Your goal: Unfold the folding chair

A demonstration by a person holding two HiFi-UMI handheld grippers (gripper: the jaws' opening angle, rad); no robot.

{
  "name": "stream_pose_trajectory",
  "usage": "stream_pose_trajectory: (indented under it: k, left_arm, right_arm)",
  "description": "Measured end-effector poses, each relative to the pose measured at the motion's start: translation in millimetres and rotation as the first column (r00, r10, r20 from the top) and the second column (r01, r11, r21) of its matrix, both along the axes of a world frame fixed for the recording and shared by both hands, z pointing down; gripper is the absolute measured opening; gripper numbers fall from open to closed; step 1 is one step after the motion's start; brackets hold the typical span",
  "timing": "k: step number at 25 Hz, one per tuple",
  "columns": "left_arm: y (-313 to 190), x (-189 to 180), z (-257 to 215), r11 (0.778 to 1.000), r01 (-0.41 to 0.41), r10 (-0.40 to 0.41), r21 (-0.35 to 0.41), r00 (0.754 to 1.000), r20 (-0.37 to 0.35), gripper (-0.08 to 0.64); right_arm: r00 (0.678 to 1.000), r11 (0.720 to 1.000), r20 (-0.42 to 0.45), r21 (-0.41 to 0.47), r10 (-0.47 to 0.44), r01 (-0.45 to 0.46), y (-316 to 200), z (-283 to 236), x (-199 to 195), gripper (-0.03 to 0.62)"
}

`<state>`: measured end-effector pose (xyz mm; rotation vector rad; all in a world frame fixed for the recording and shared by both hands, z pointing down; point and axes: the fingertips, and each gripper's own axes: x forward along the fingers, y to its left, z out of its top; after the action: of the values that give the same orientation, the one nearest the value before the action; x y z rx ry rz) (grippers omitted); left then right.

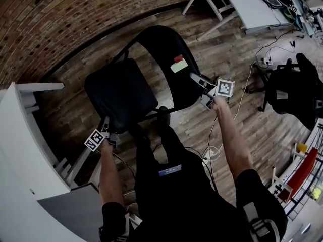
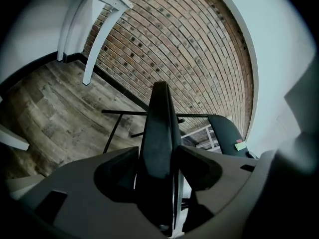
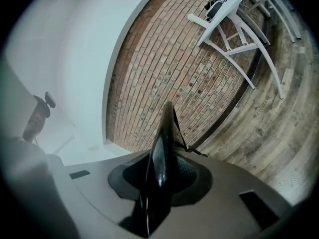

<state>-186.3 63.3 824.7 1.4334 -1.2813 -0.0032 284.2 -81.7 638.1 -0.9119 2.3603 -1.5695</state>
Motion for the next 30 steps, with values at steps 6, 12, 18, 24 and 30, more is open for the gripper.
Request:
stream_pose_trajectory:
  k: [6, 12, 18, 24, 30]
  left_arm:
    - [2.0, -4.8, 5.1, 1.0, -0.014, 0.015, -0.025, 0.999, 0.032, 0.249]
    - [5.2, -14.5, 11.6, 0.999, 0.003, -0.001, -0.049, 0.999, 0.045, 0.249]
    - [10.1, -27.0, 19.4, 0.999, 0.009, -0.008, -0.043, 1.0, 0.028, 0.249]
    - [13.3, -42.1, 30.8, 0.999, 0.037, -0.036, -0.039, 0.999, 0.029, 0.249]
    - [27.7, -71.1, 43.7, 0.996, 0.073, -0.069, -0.051, 0.996, 0.061, 0.247]
  right_arm:
    - [1.0, 1.0, 0.018, -0.005, 0.003, -0.003, 0.0, 4.7, 3.3, 0.097]
    - [1.0, 1.0, 0.03, -0.011, 0.004, -0.004, -1.5, 11.7, 2.6, 0.097]
    - [0.999, 1.0, 0.038, -0.023, 0.014, -0.013, 1.7, 23.3, 4.7, 0.097]
    - [0.998, 0.999, 0.059, -0.033, 0.018, -0.016, -0.2, 32.1, -1.1, 0.097]
    - [0.997, 0.999, 0.07, -0.043, 0.013, -0.01, 7.6, 42.9, -20.0, 0.097]
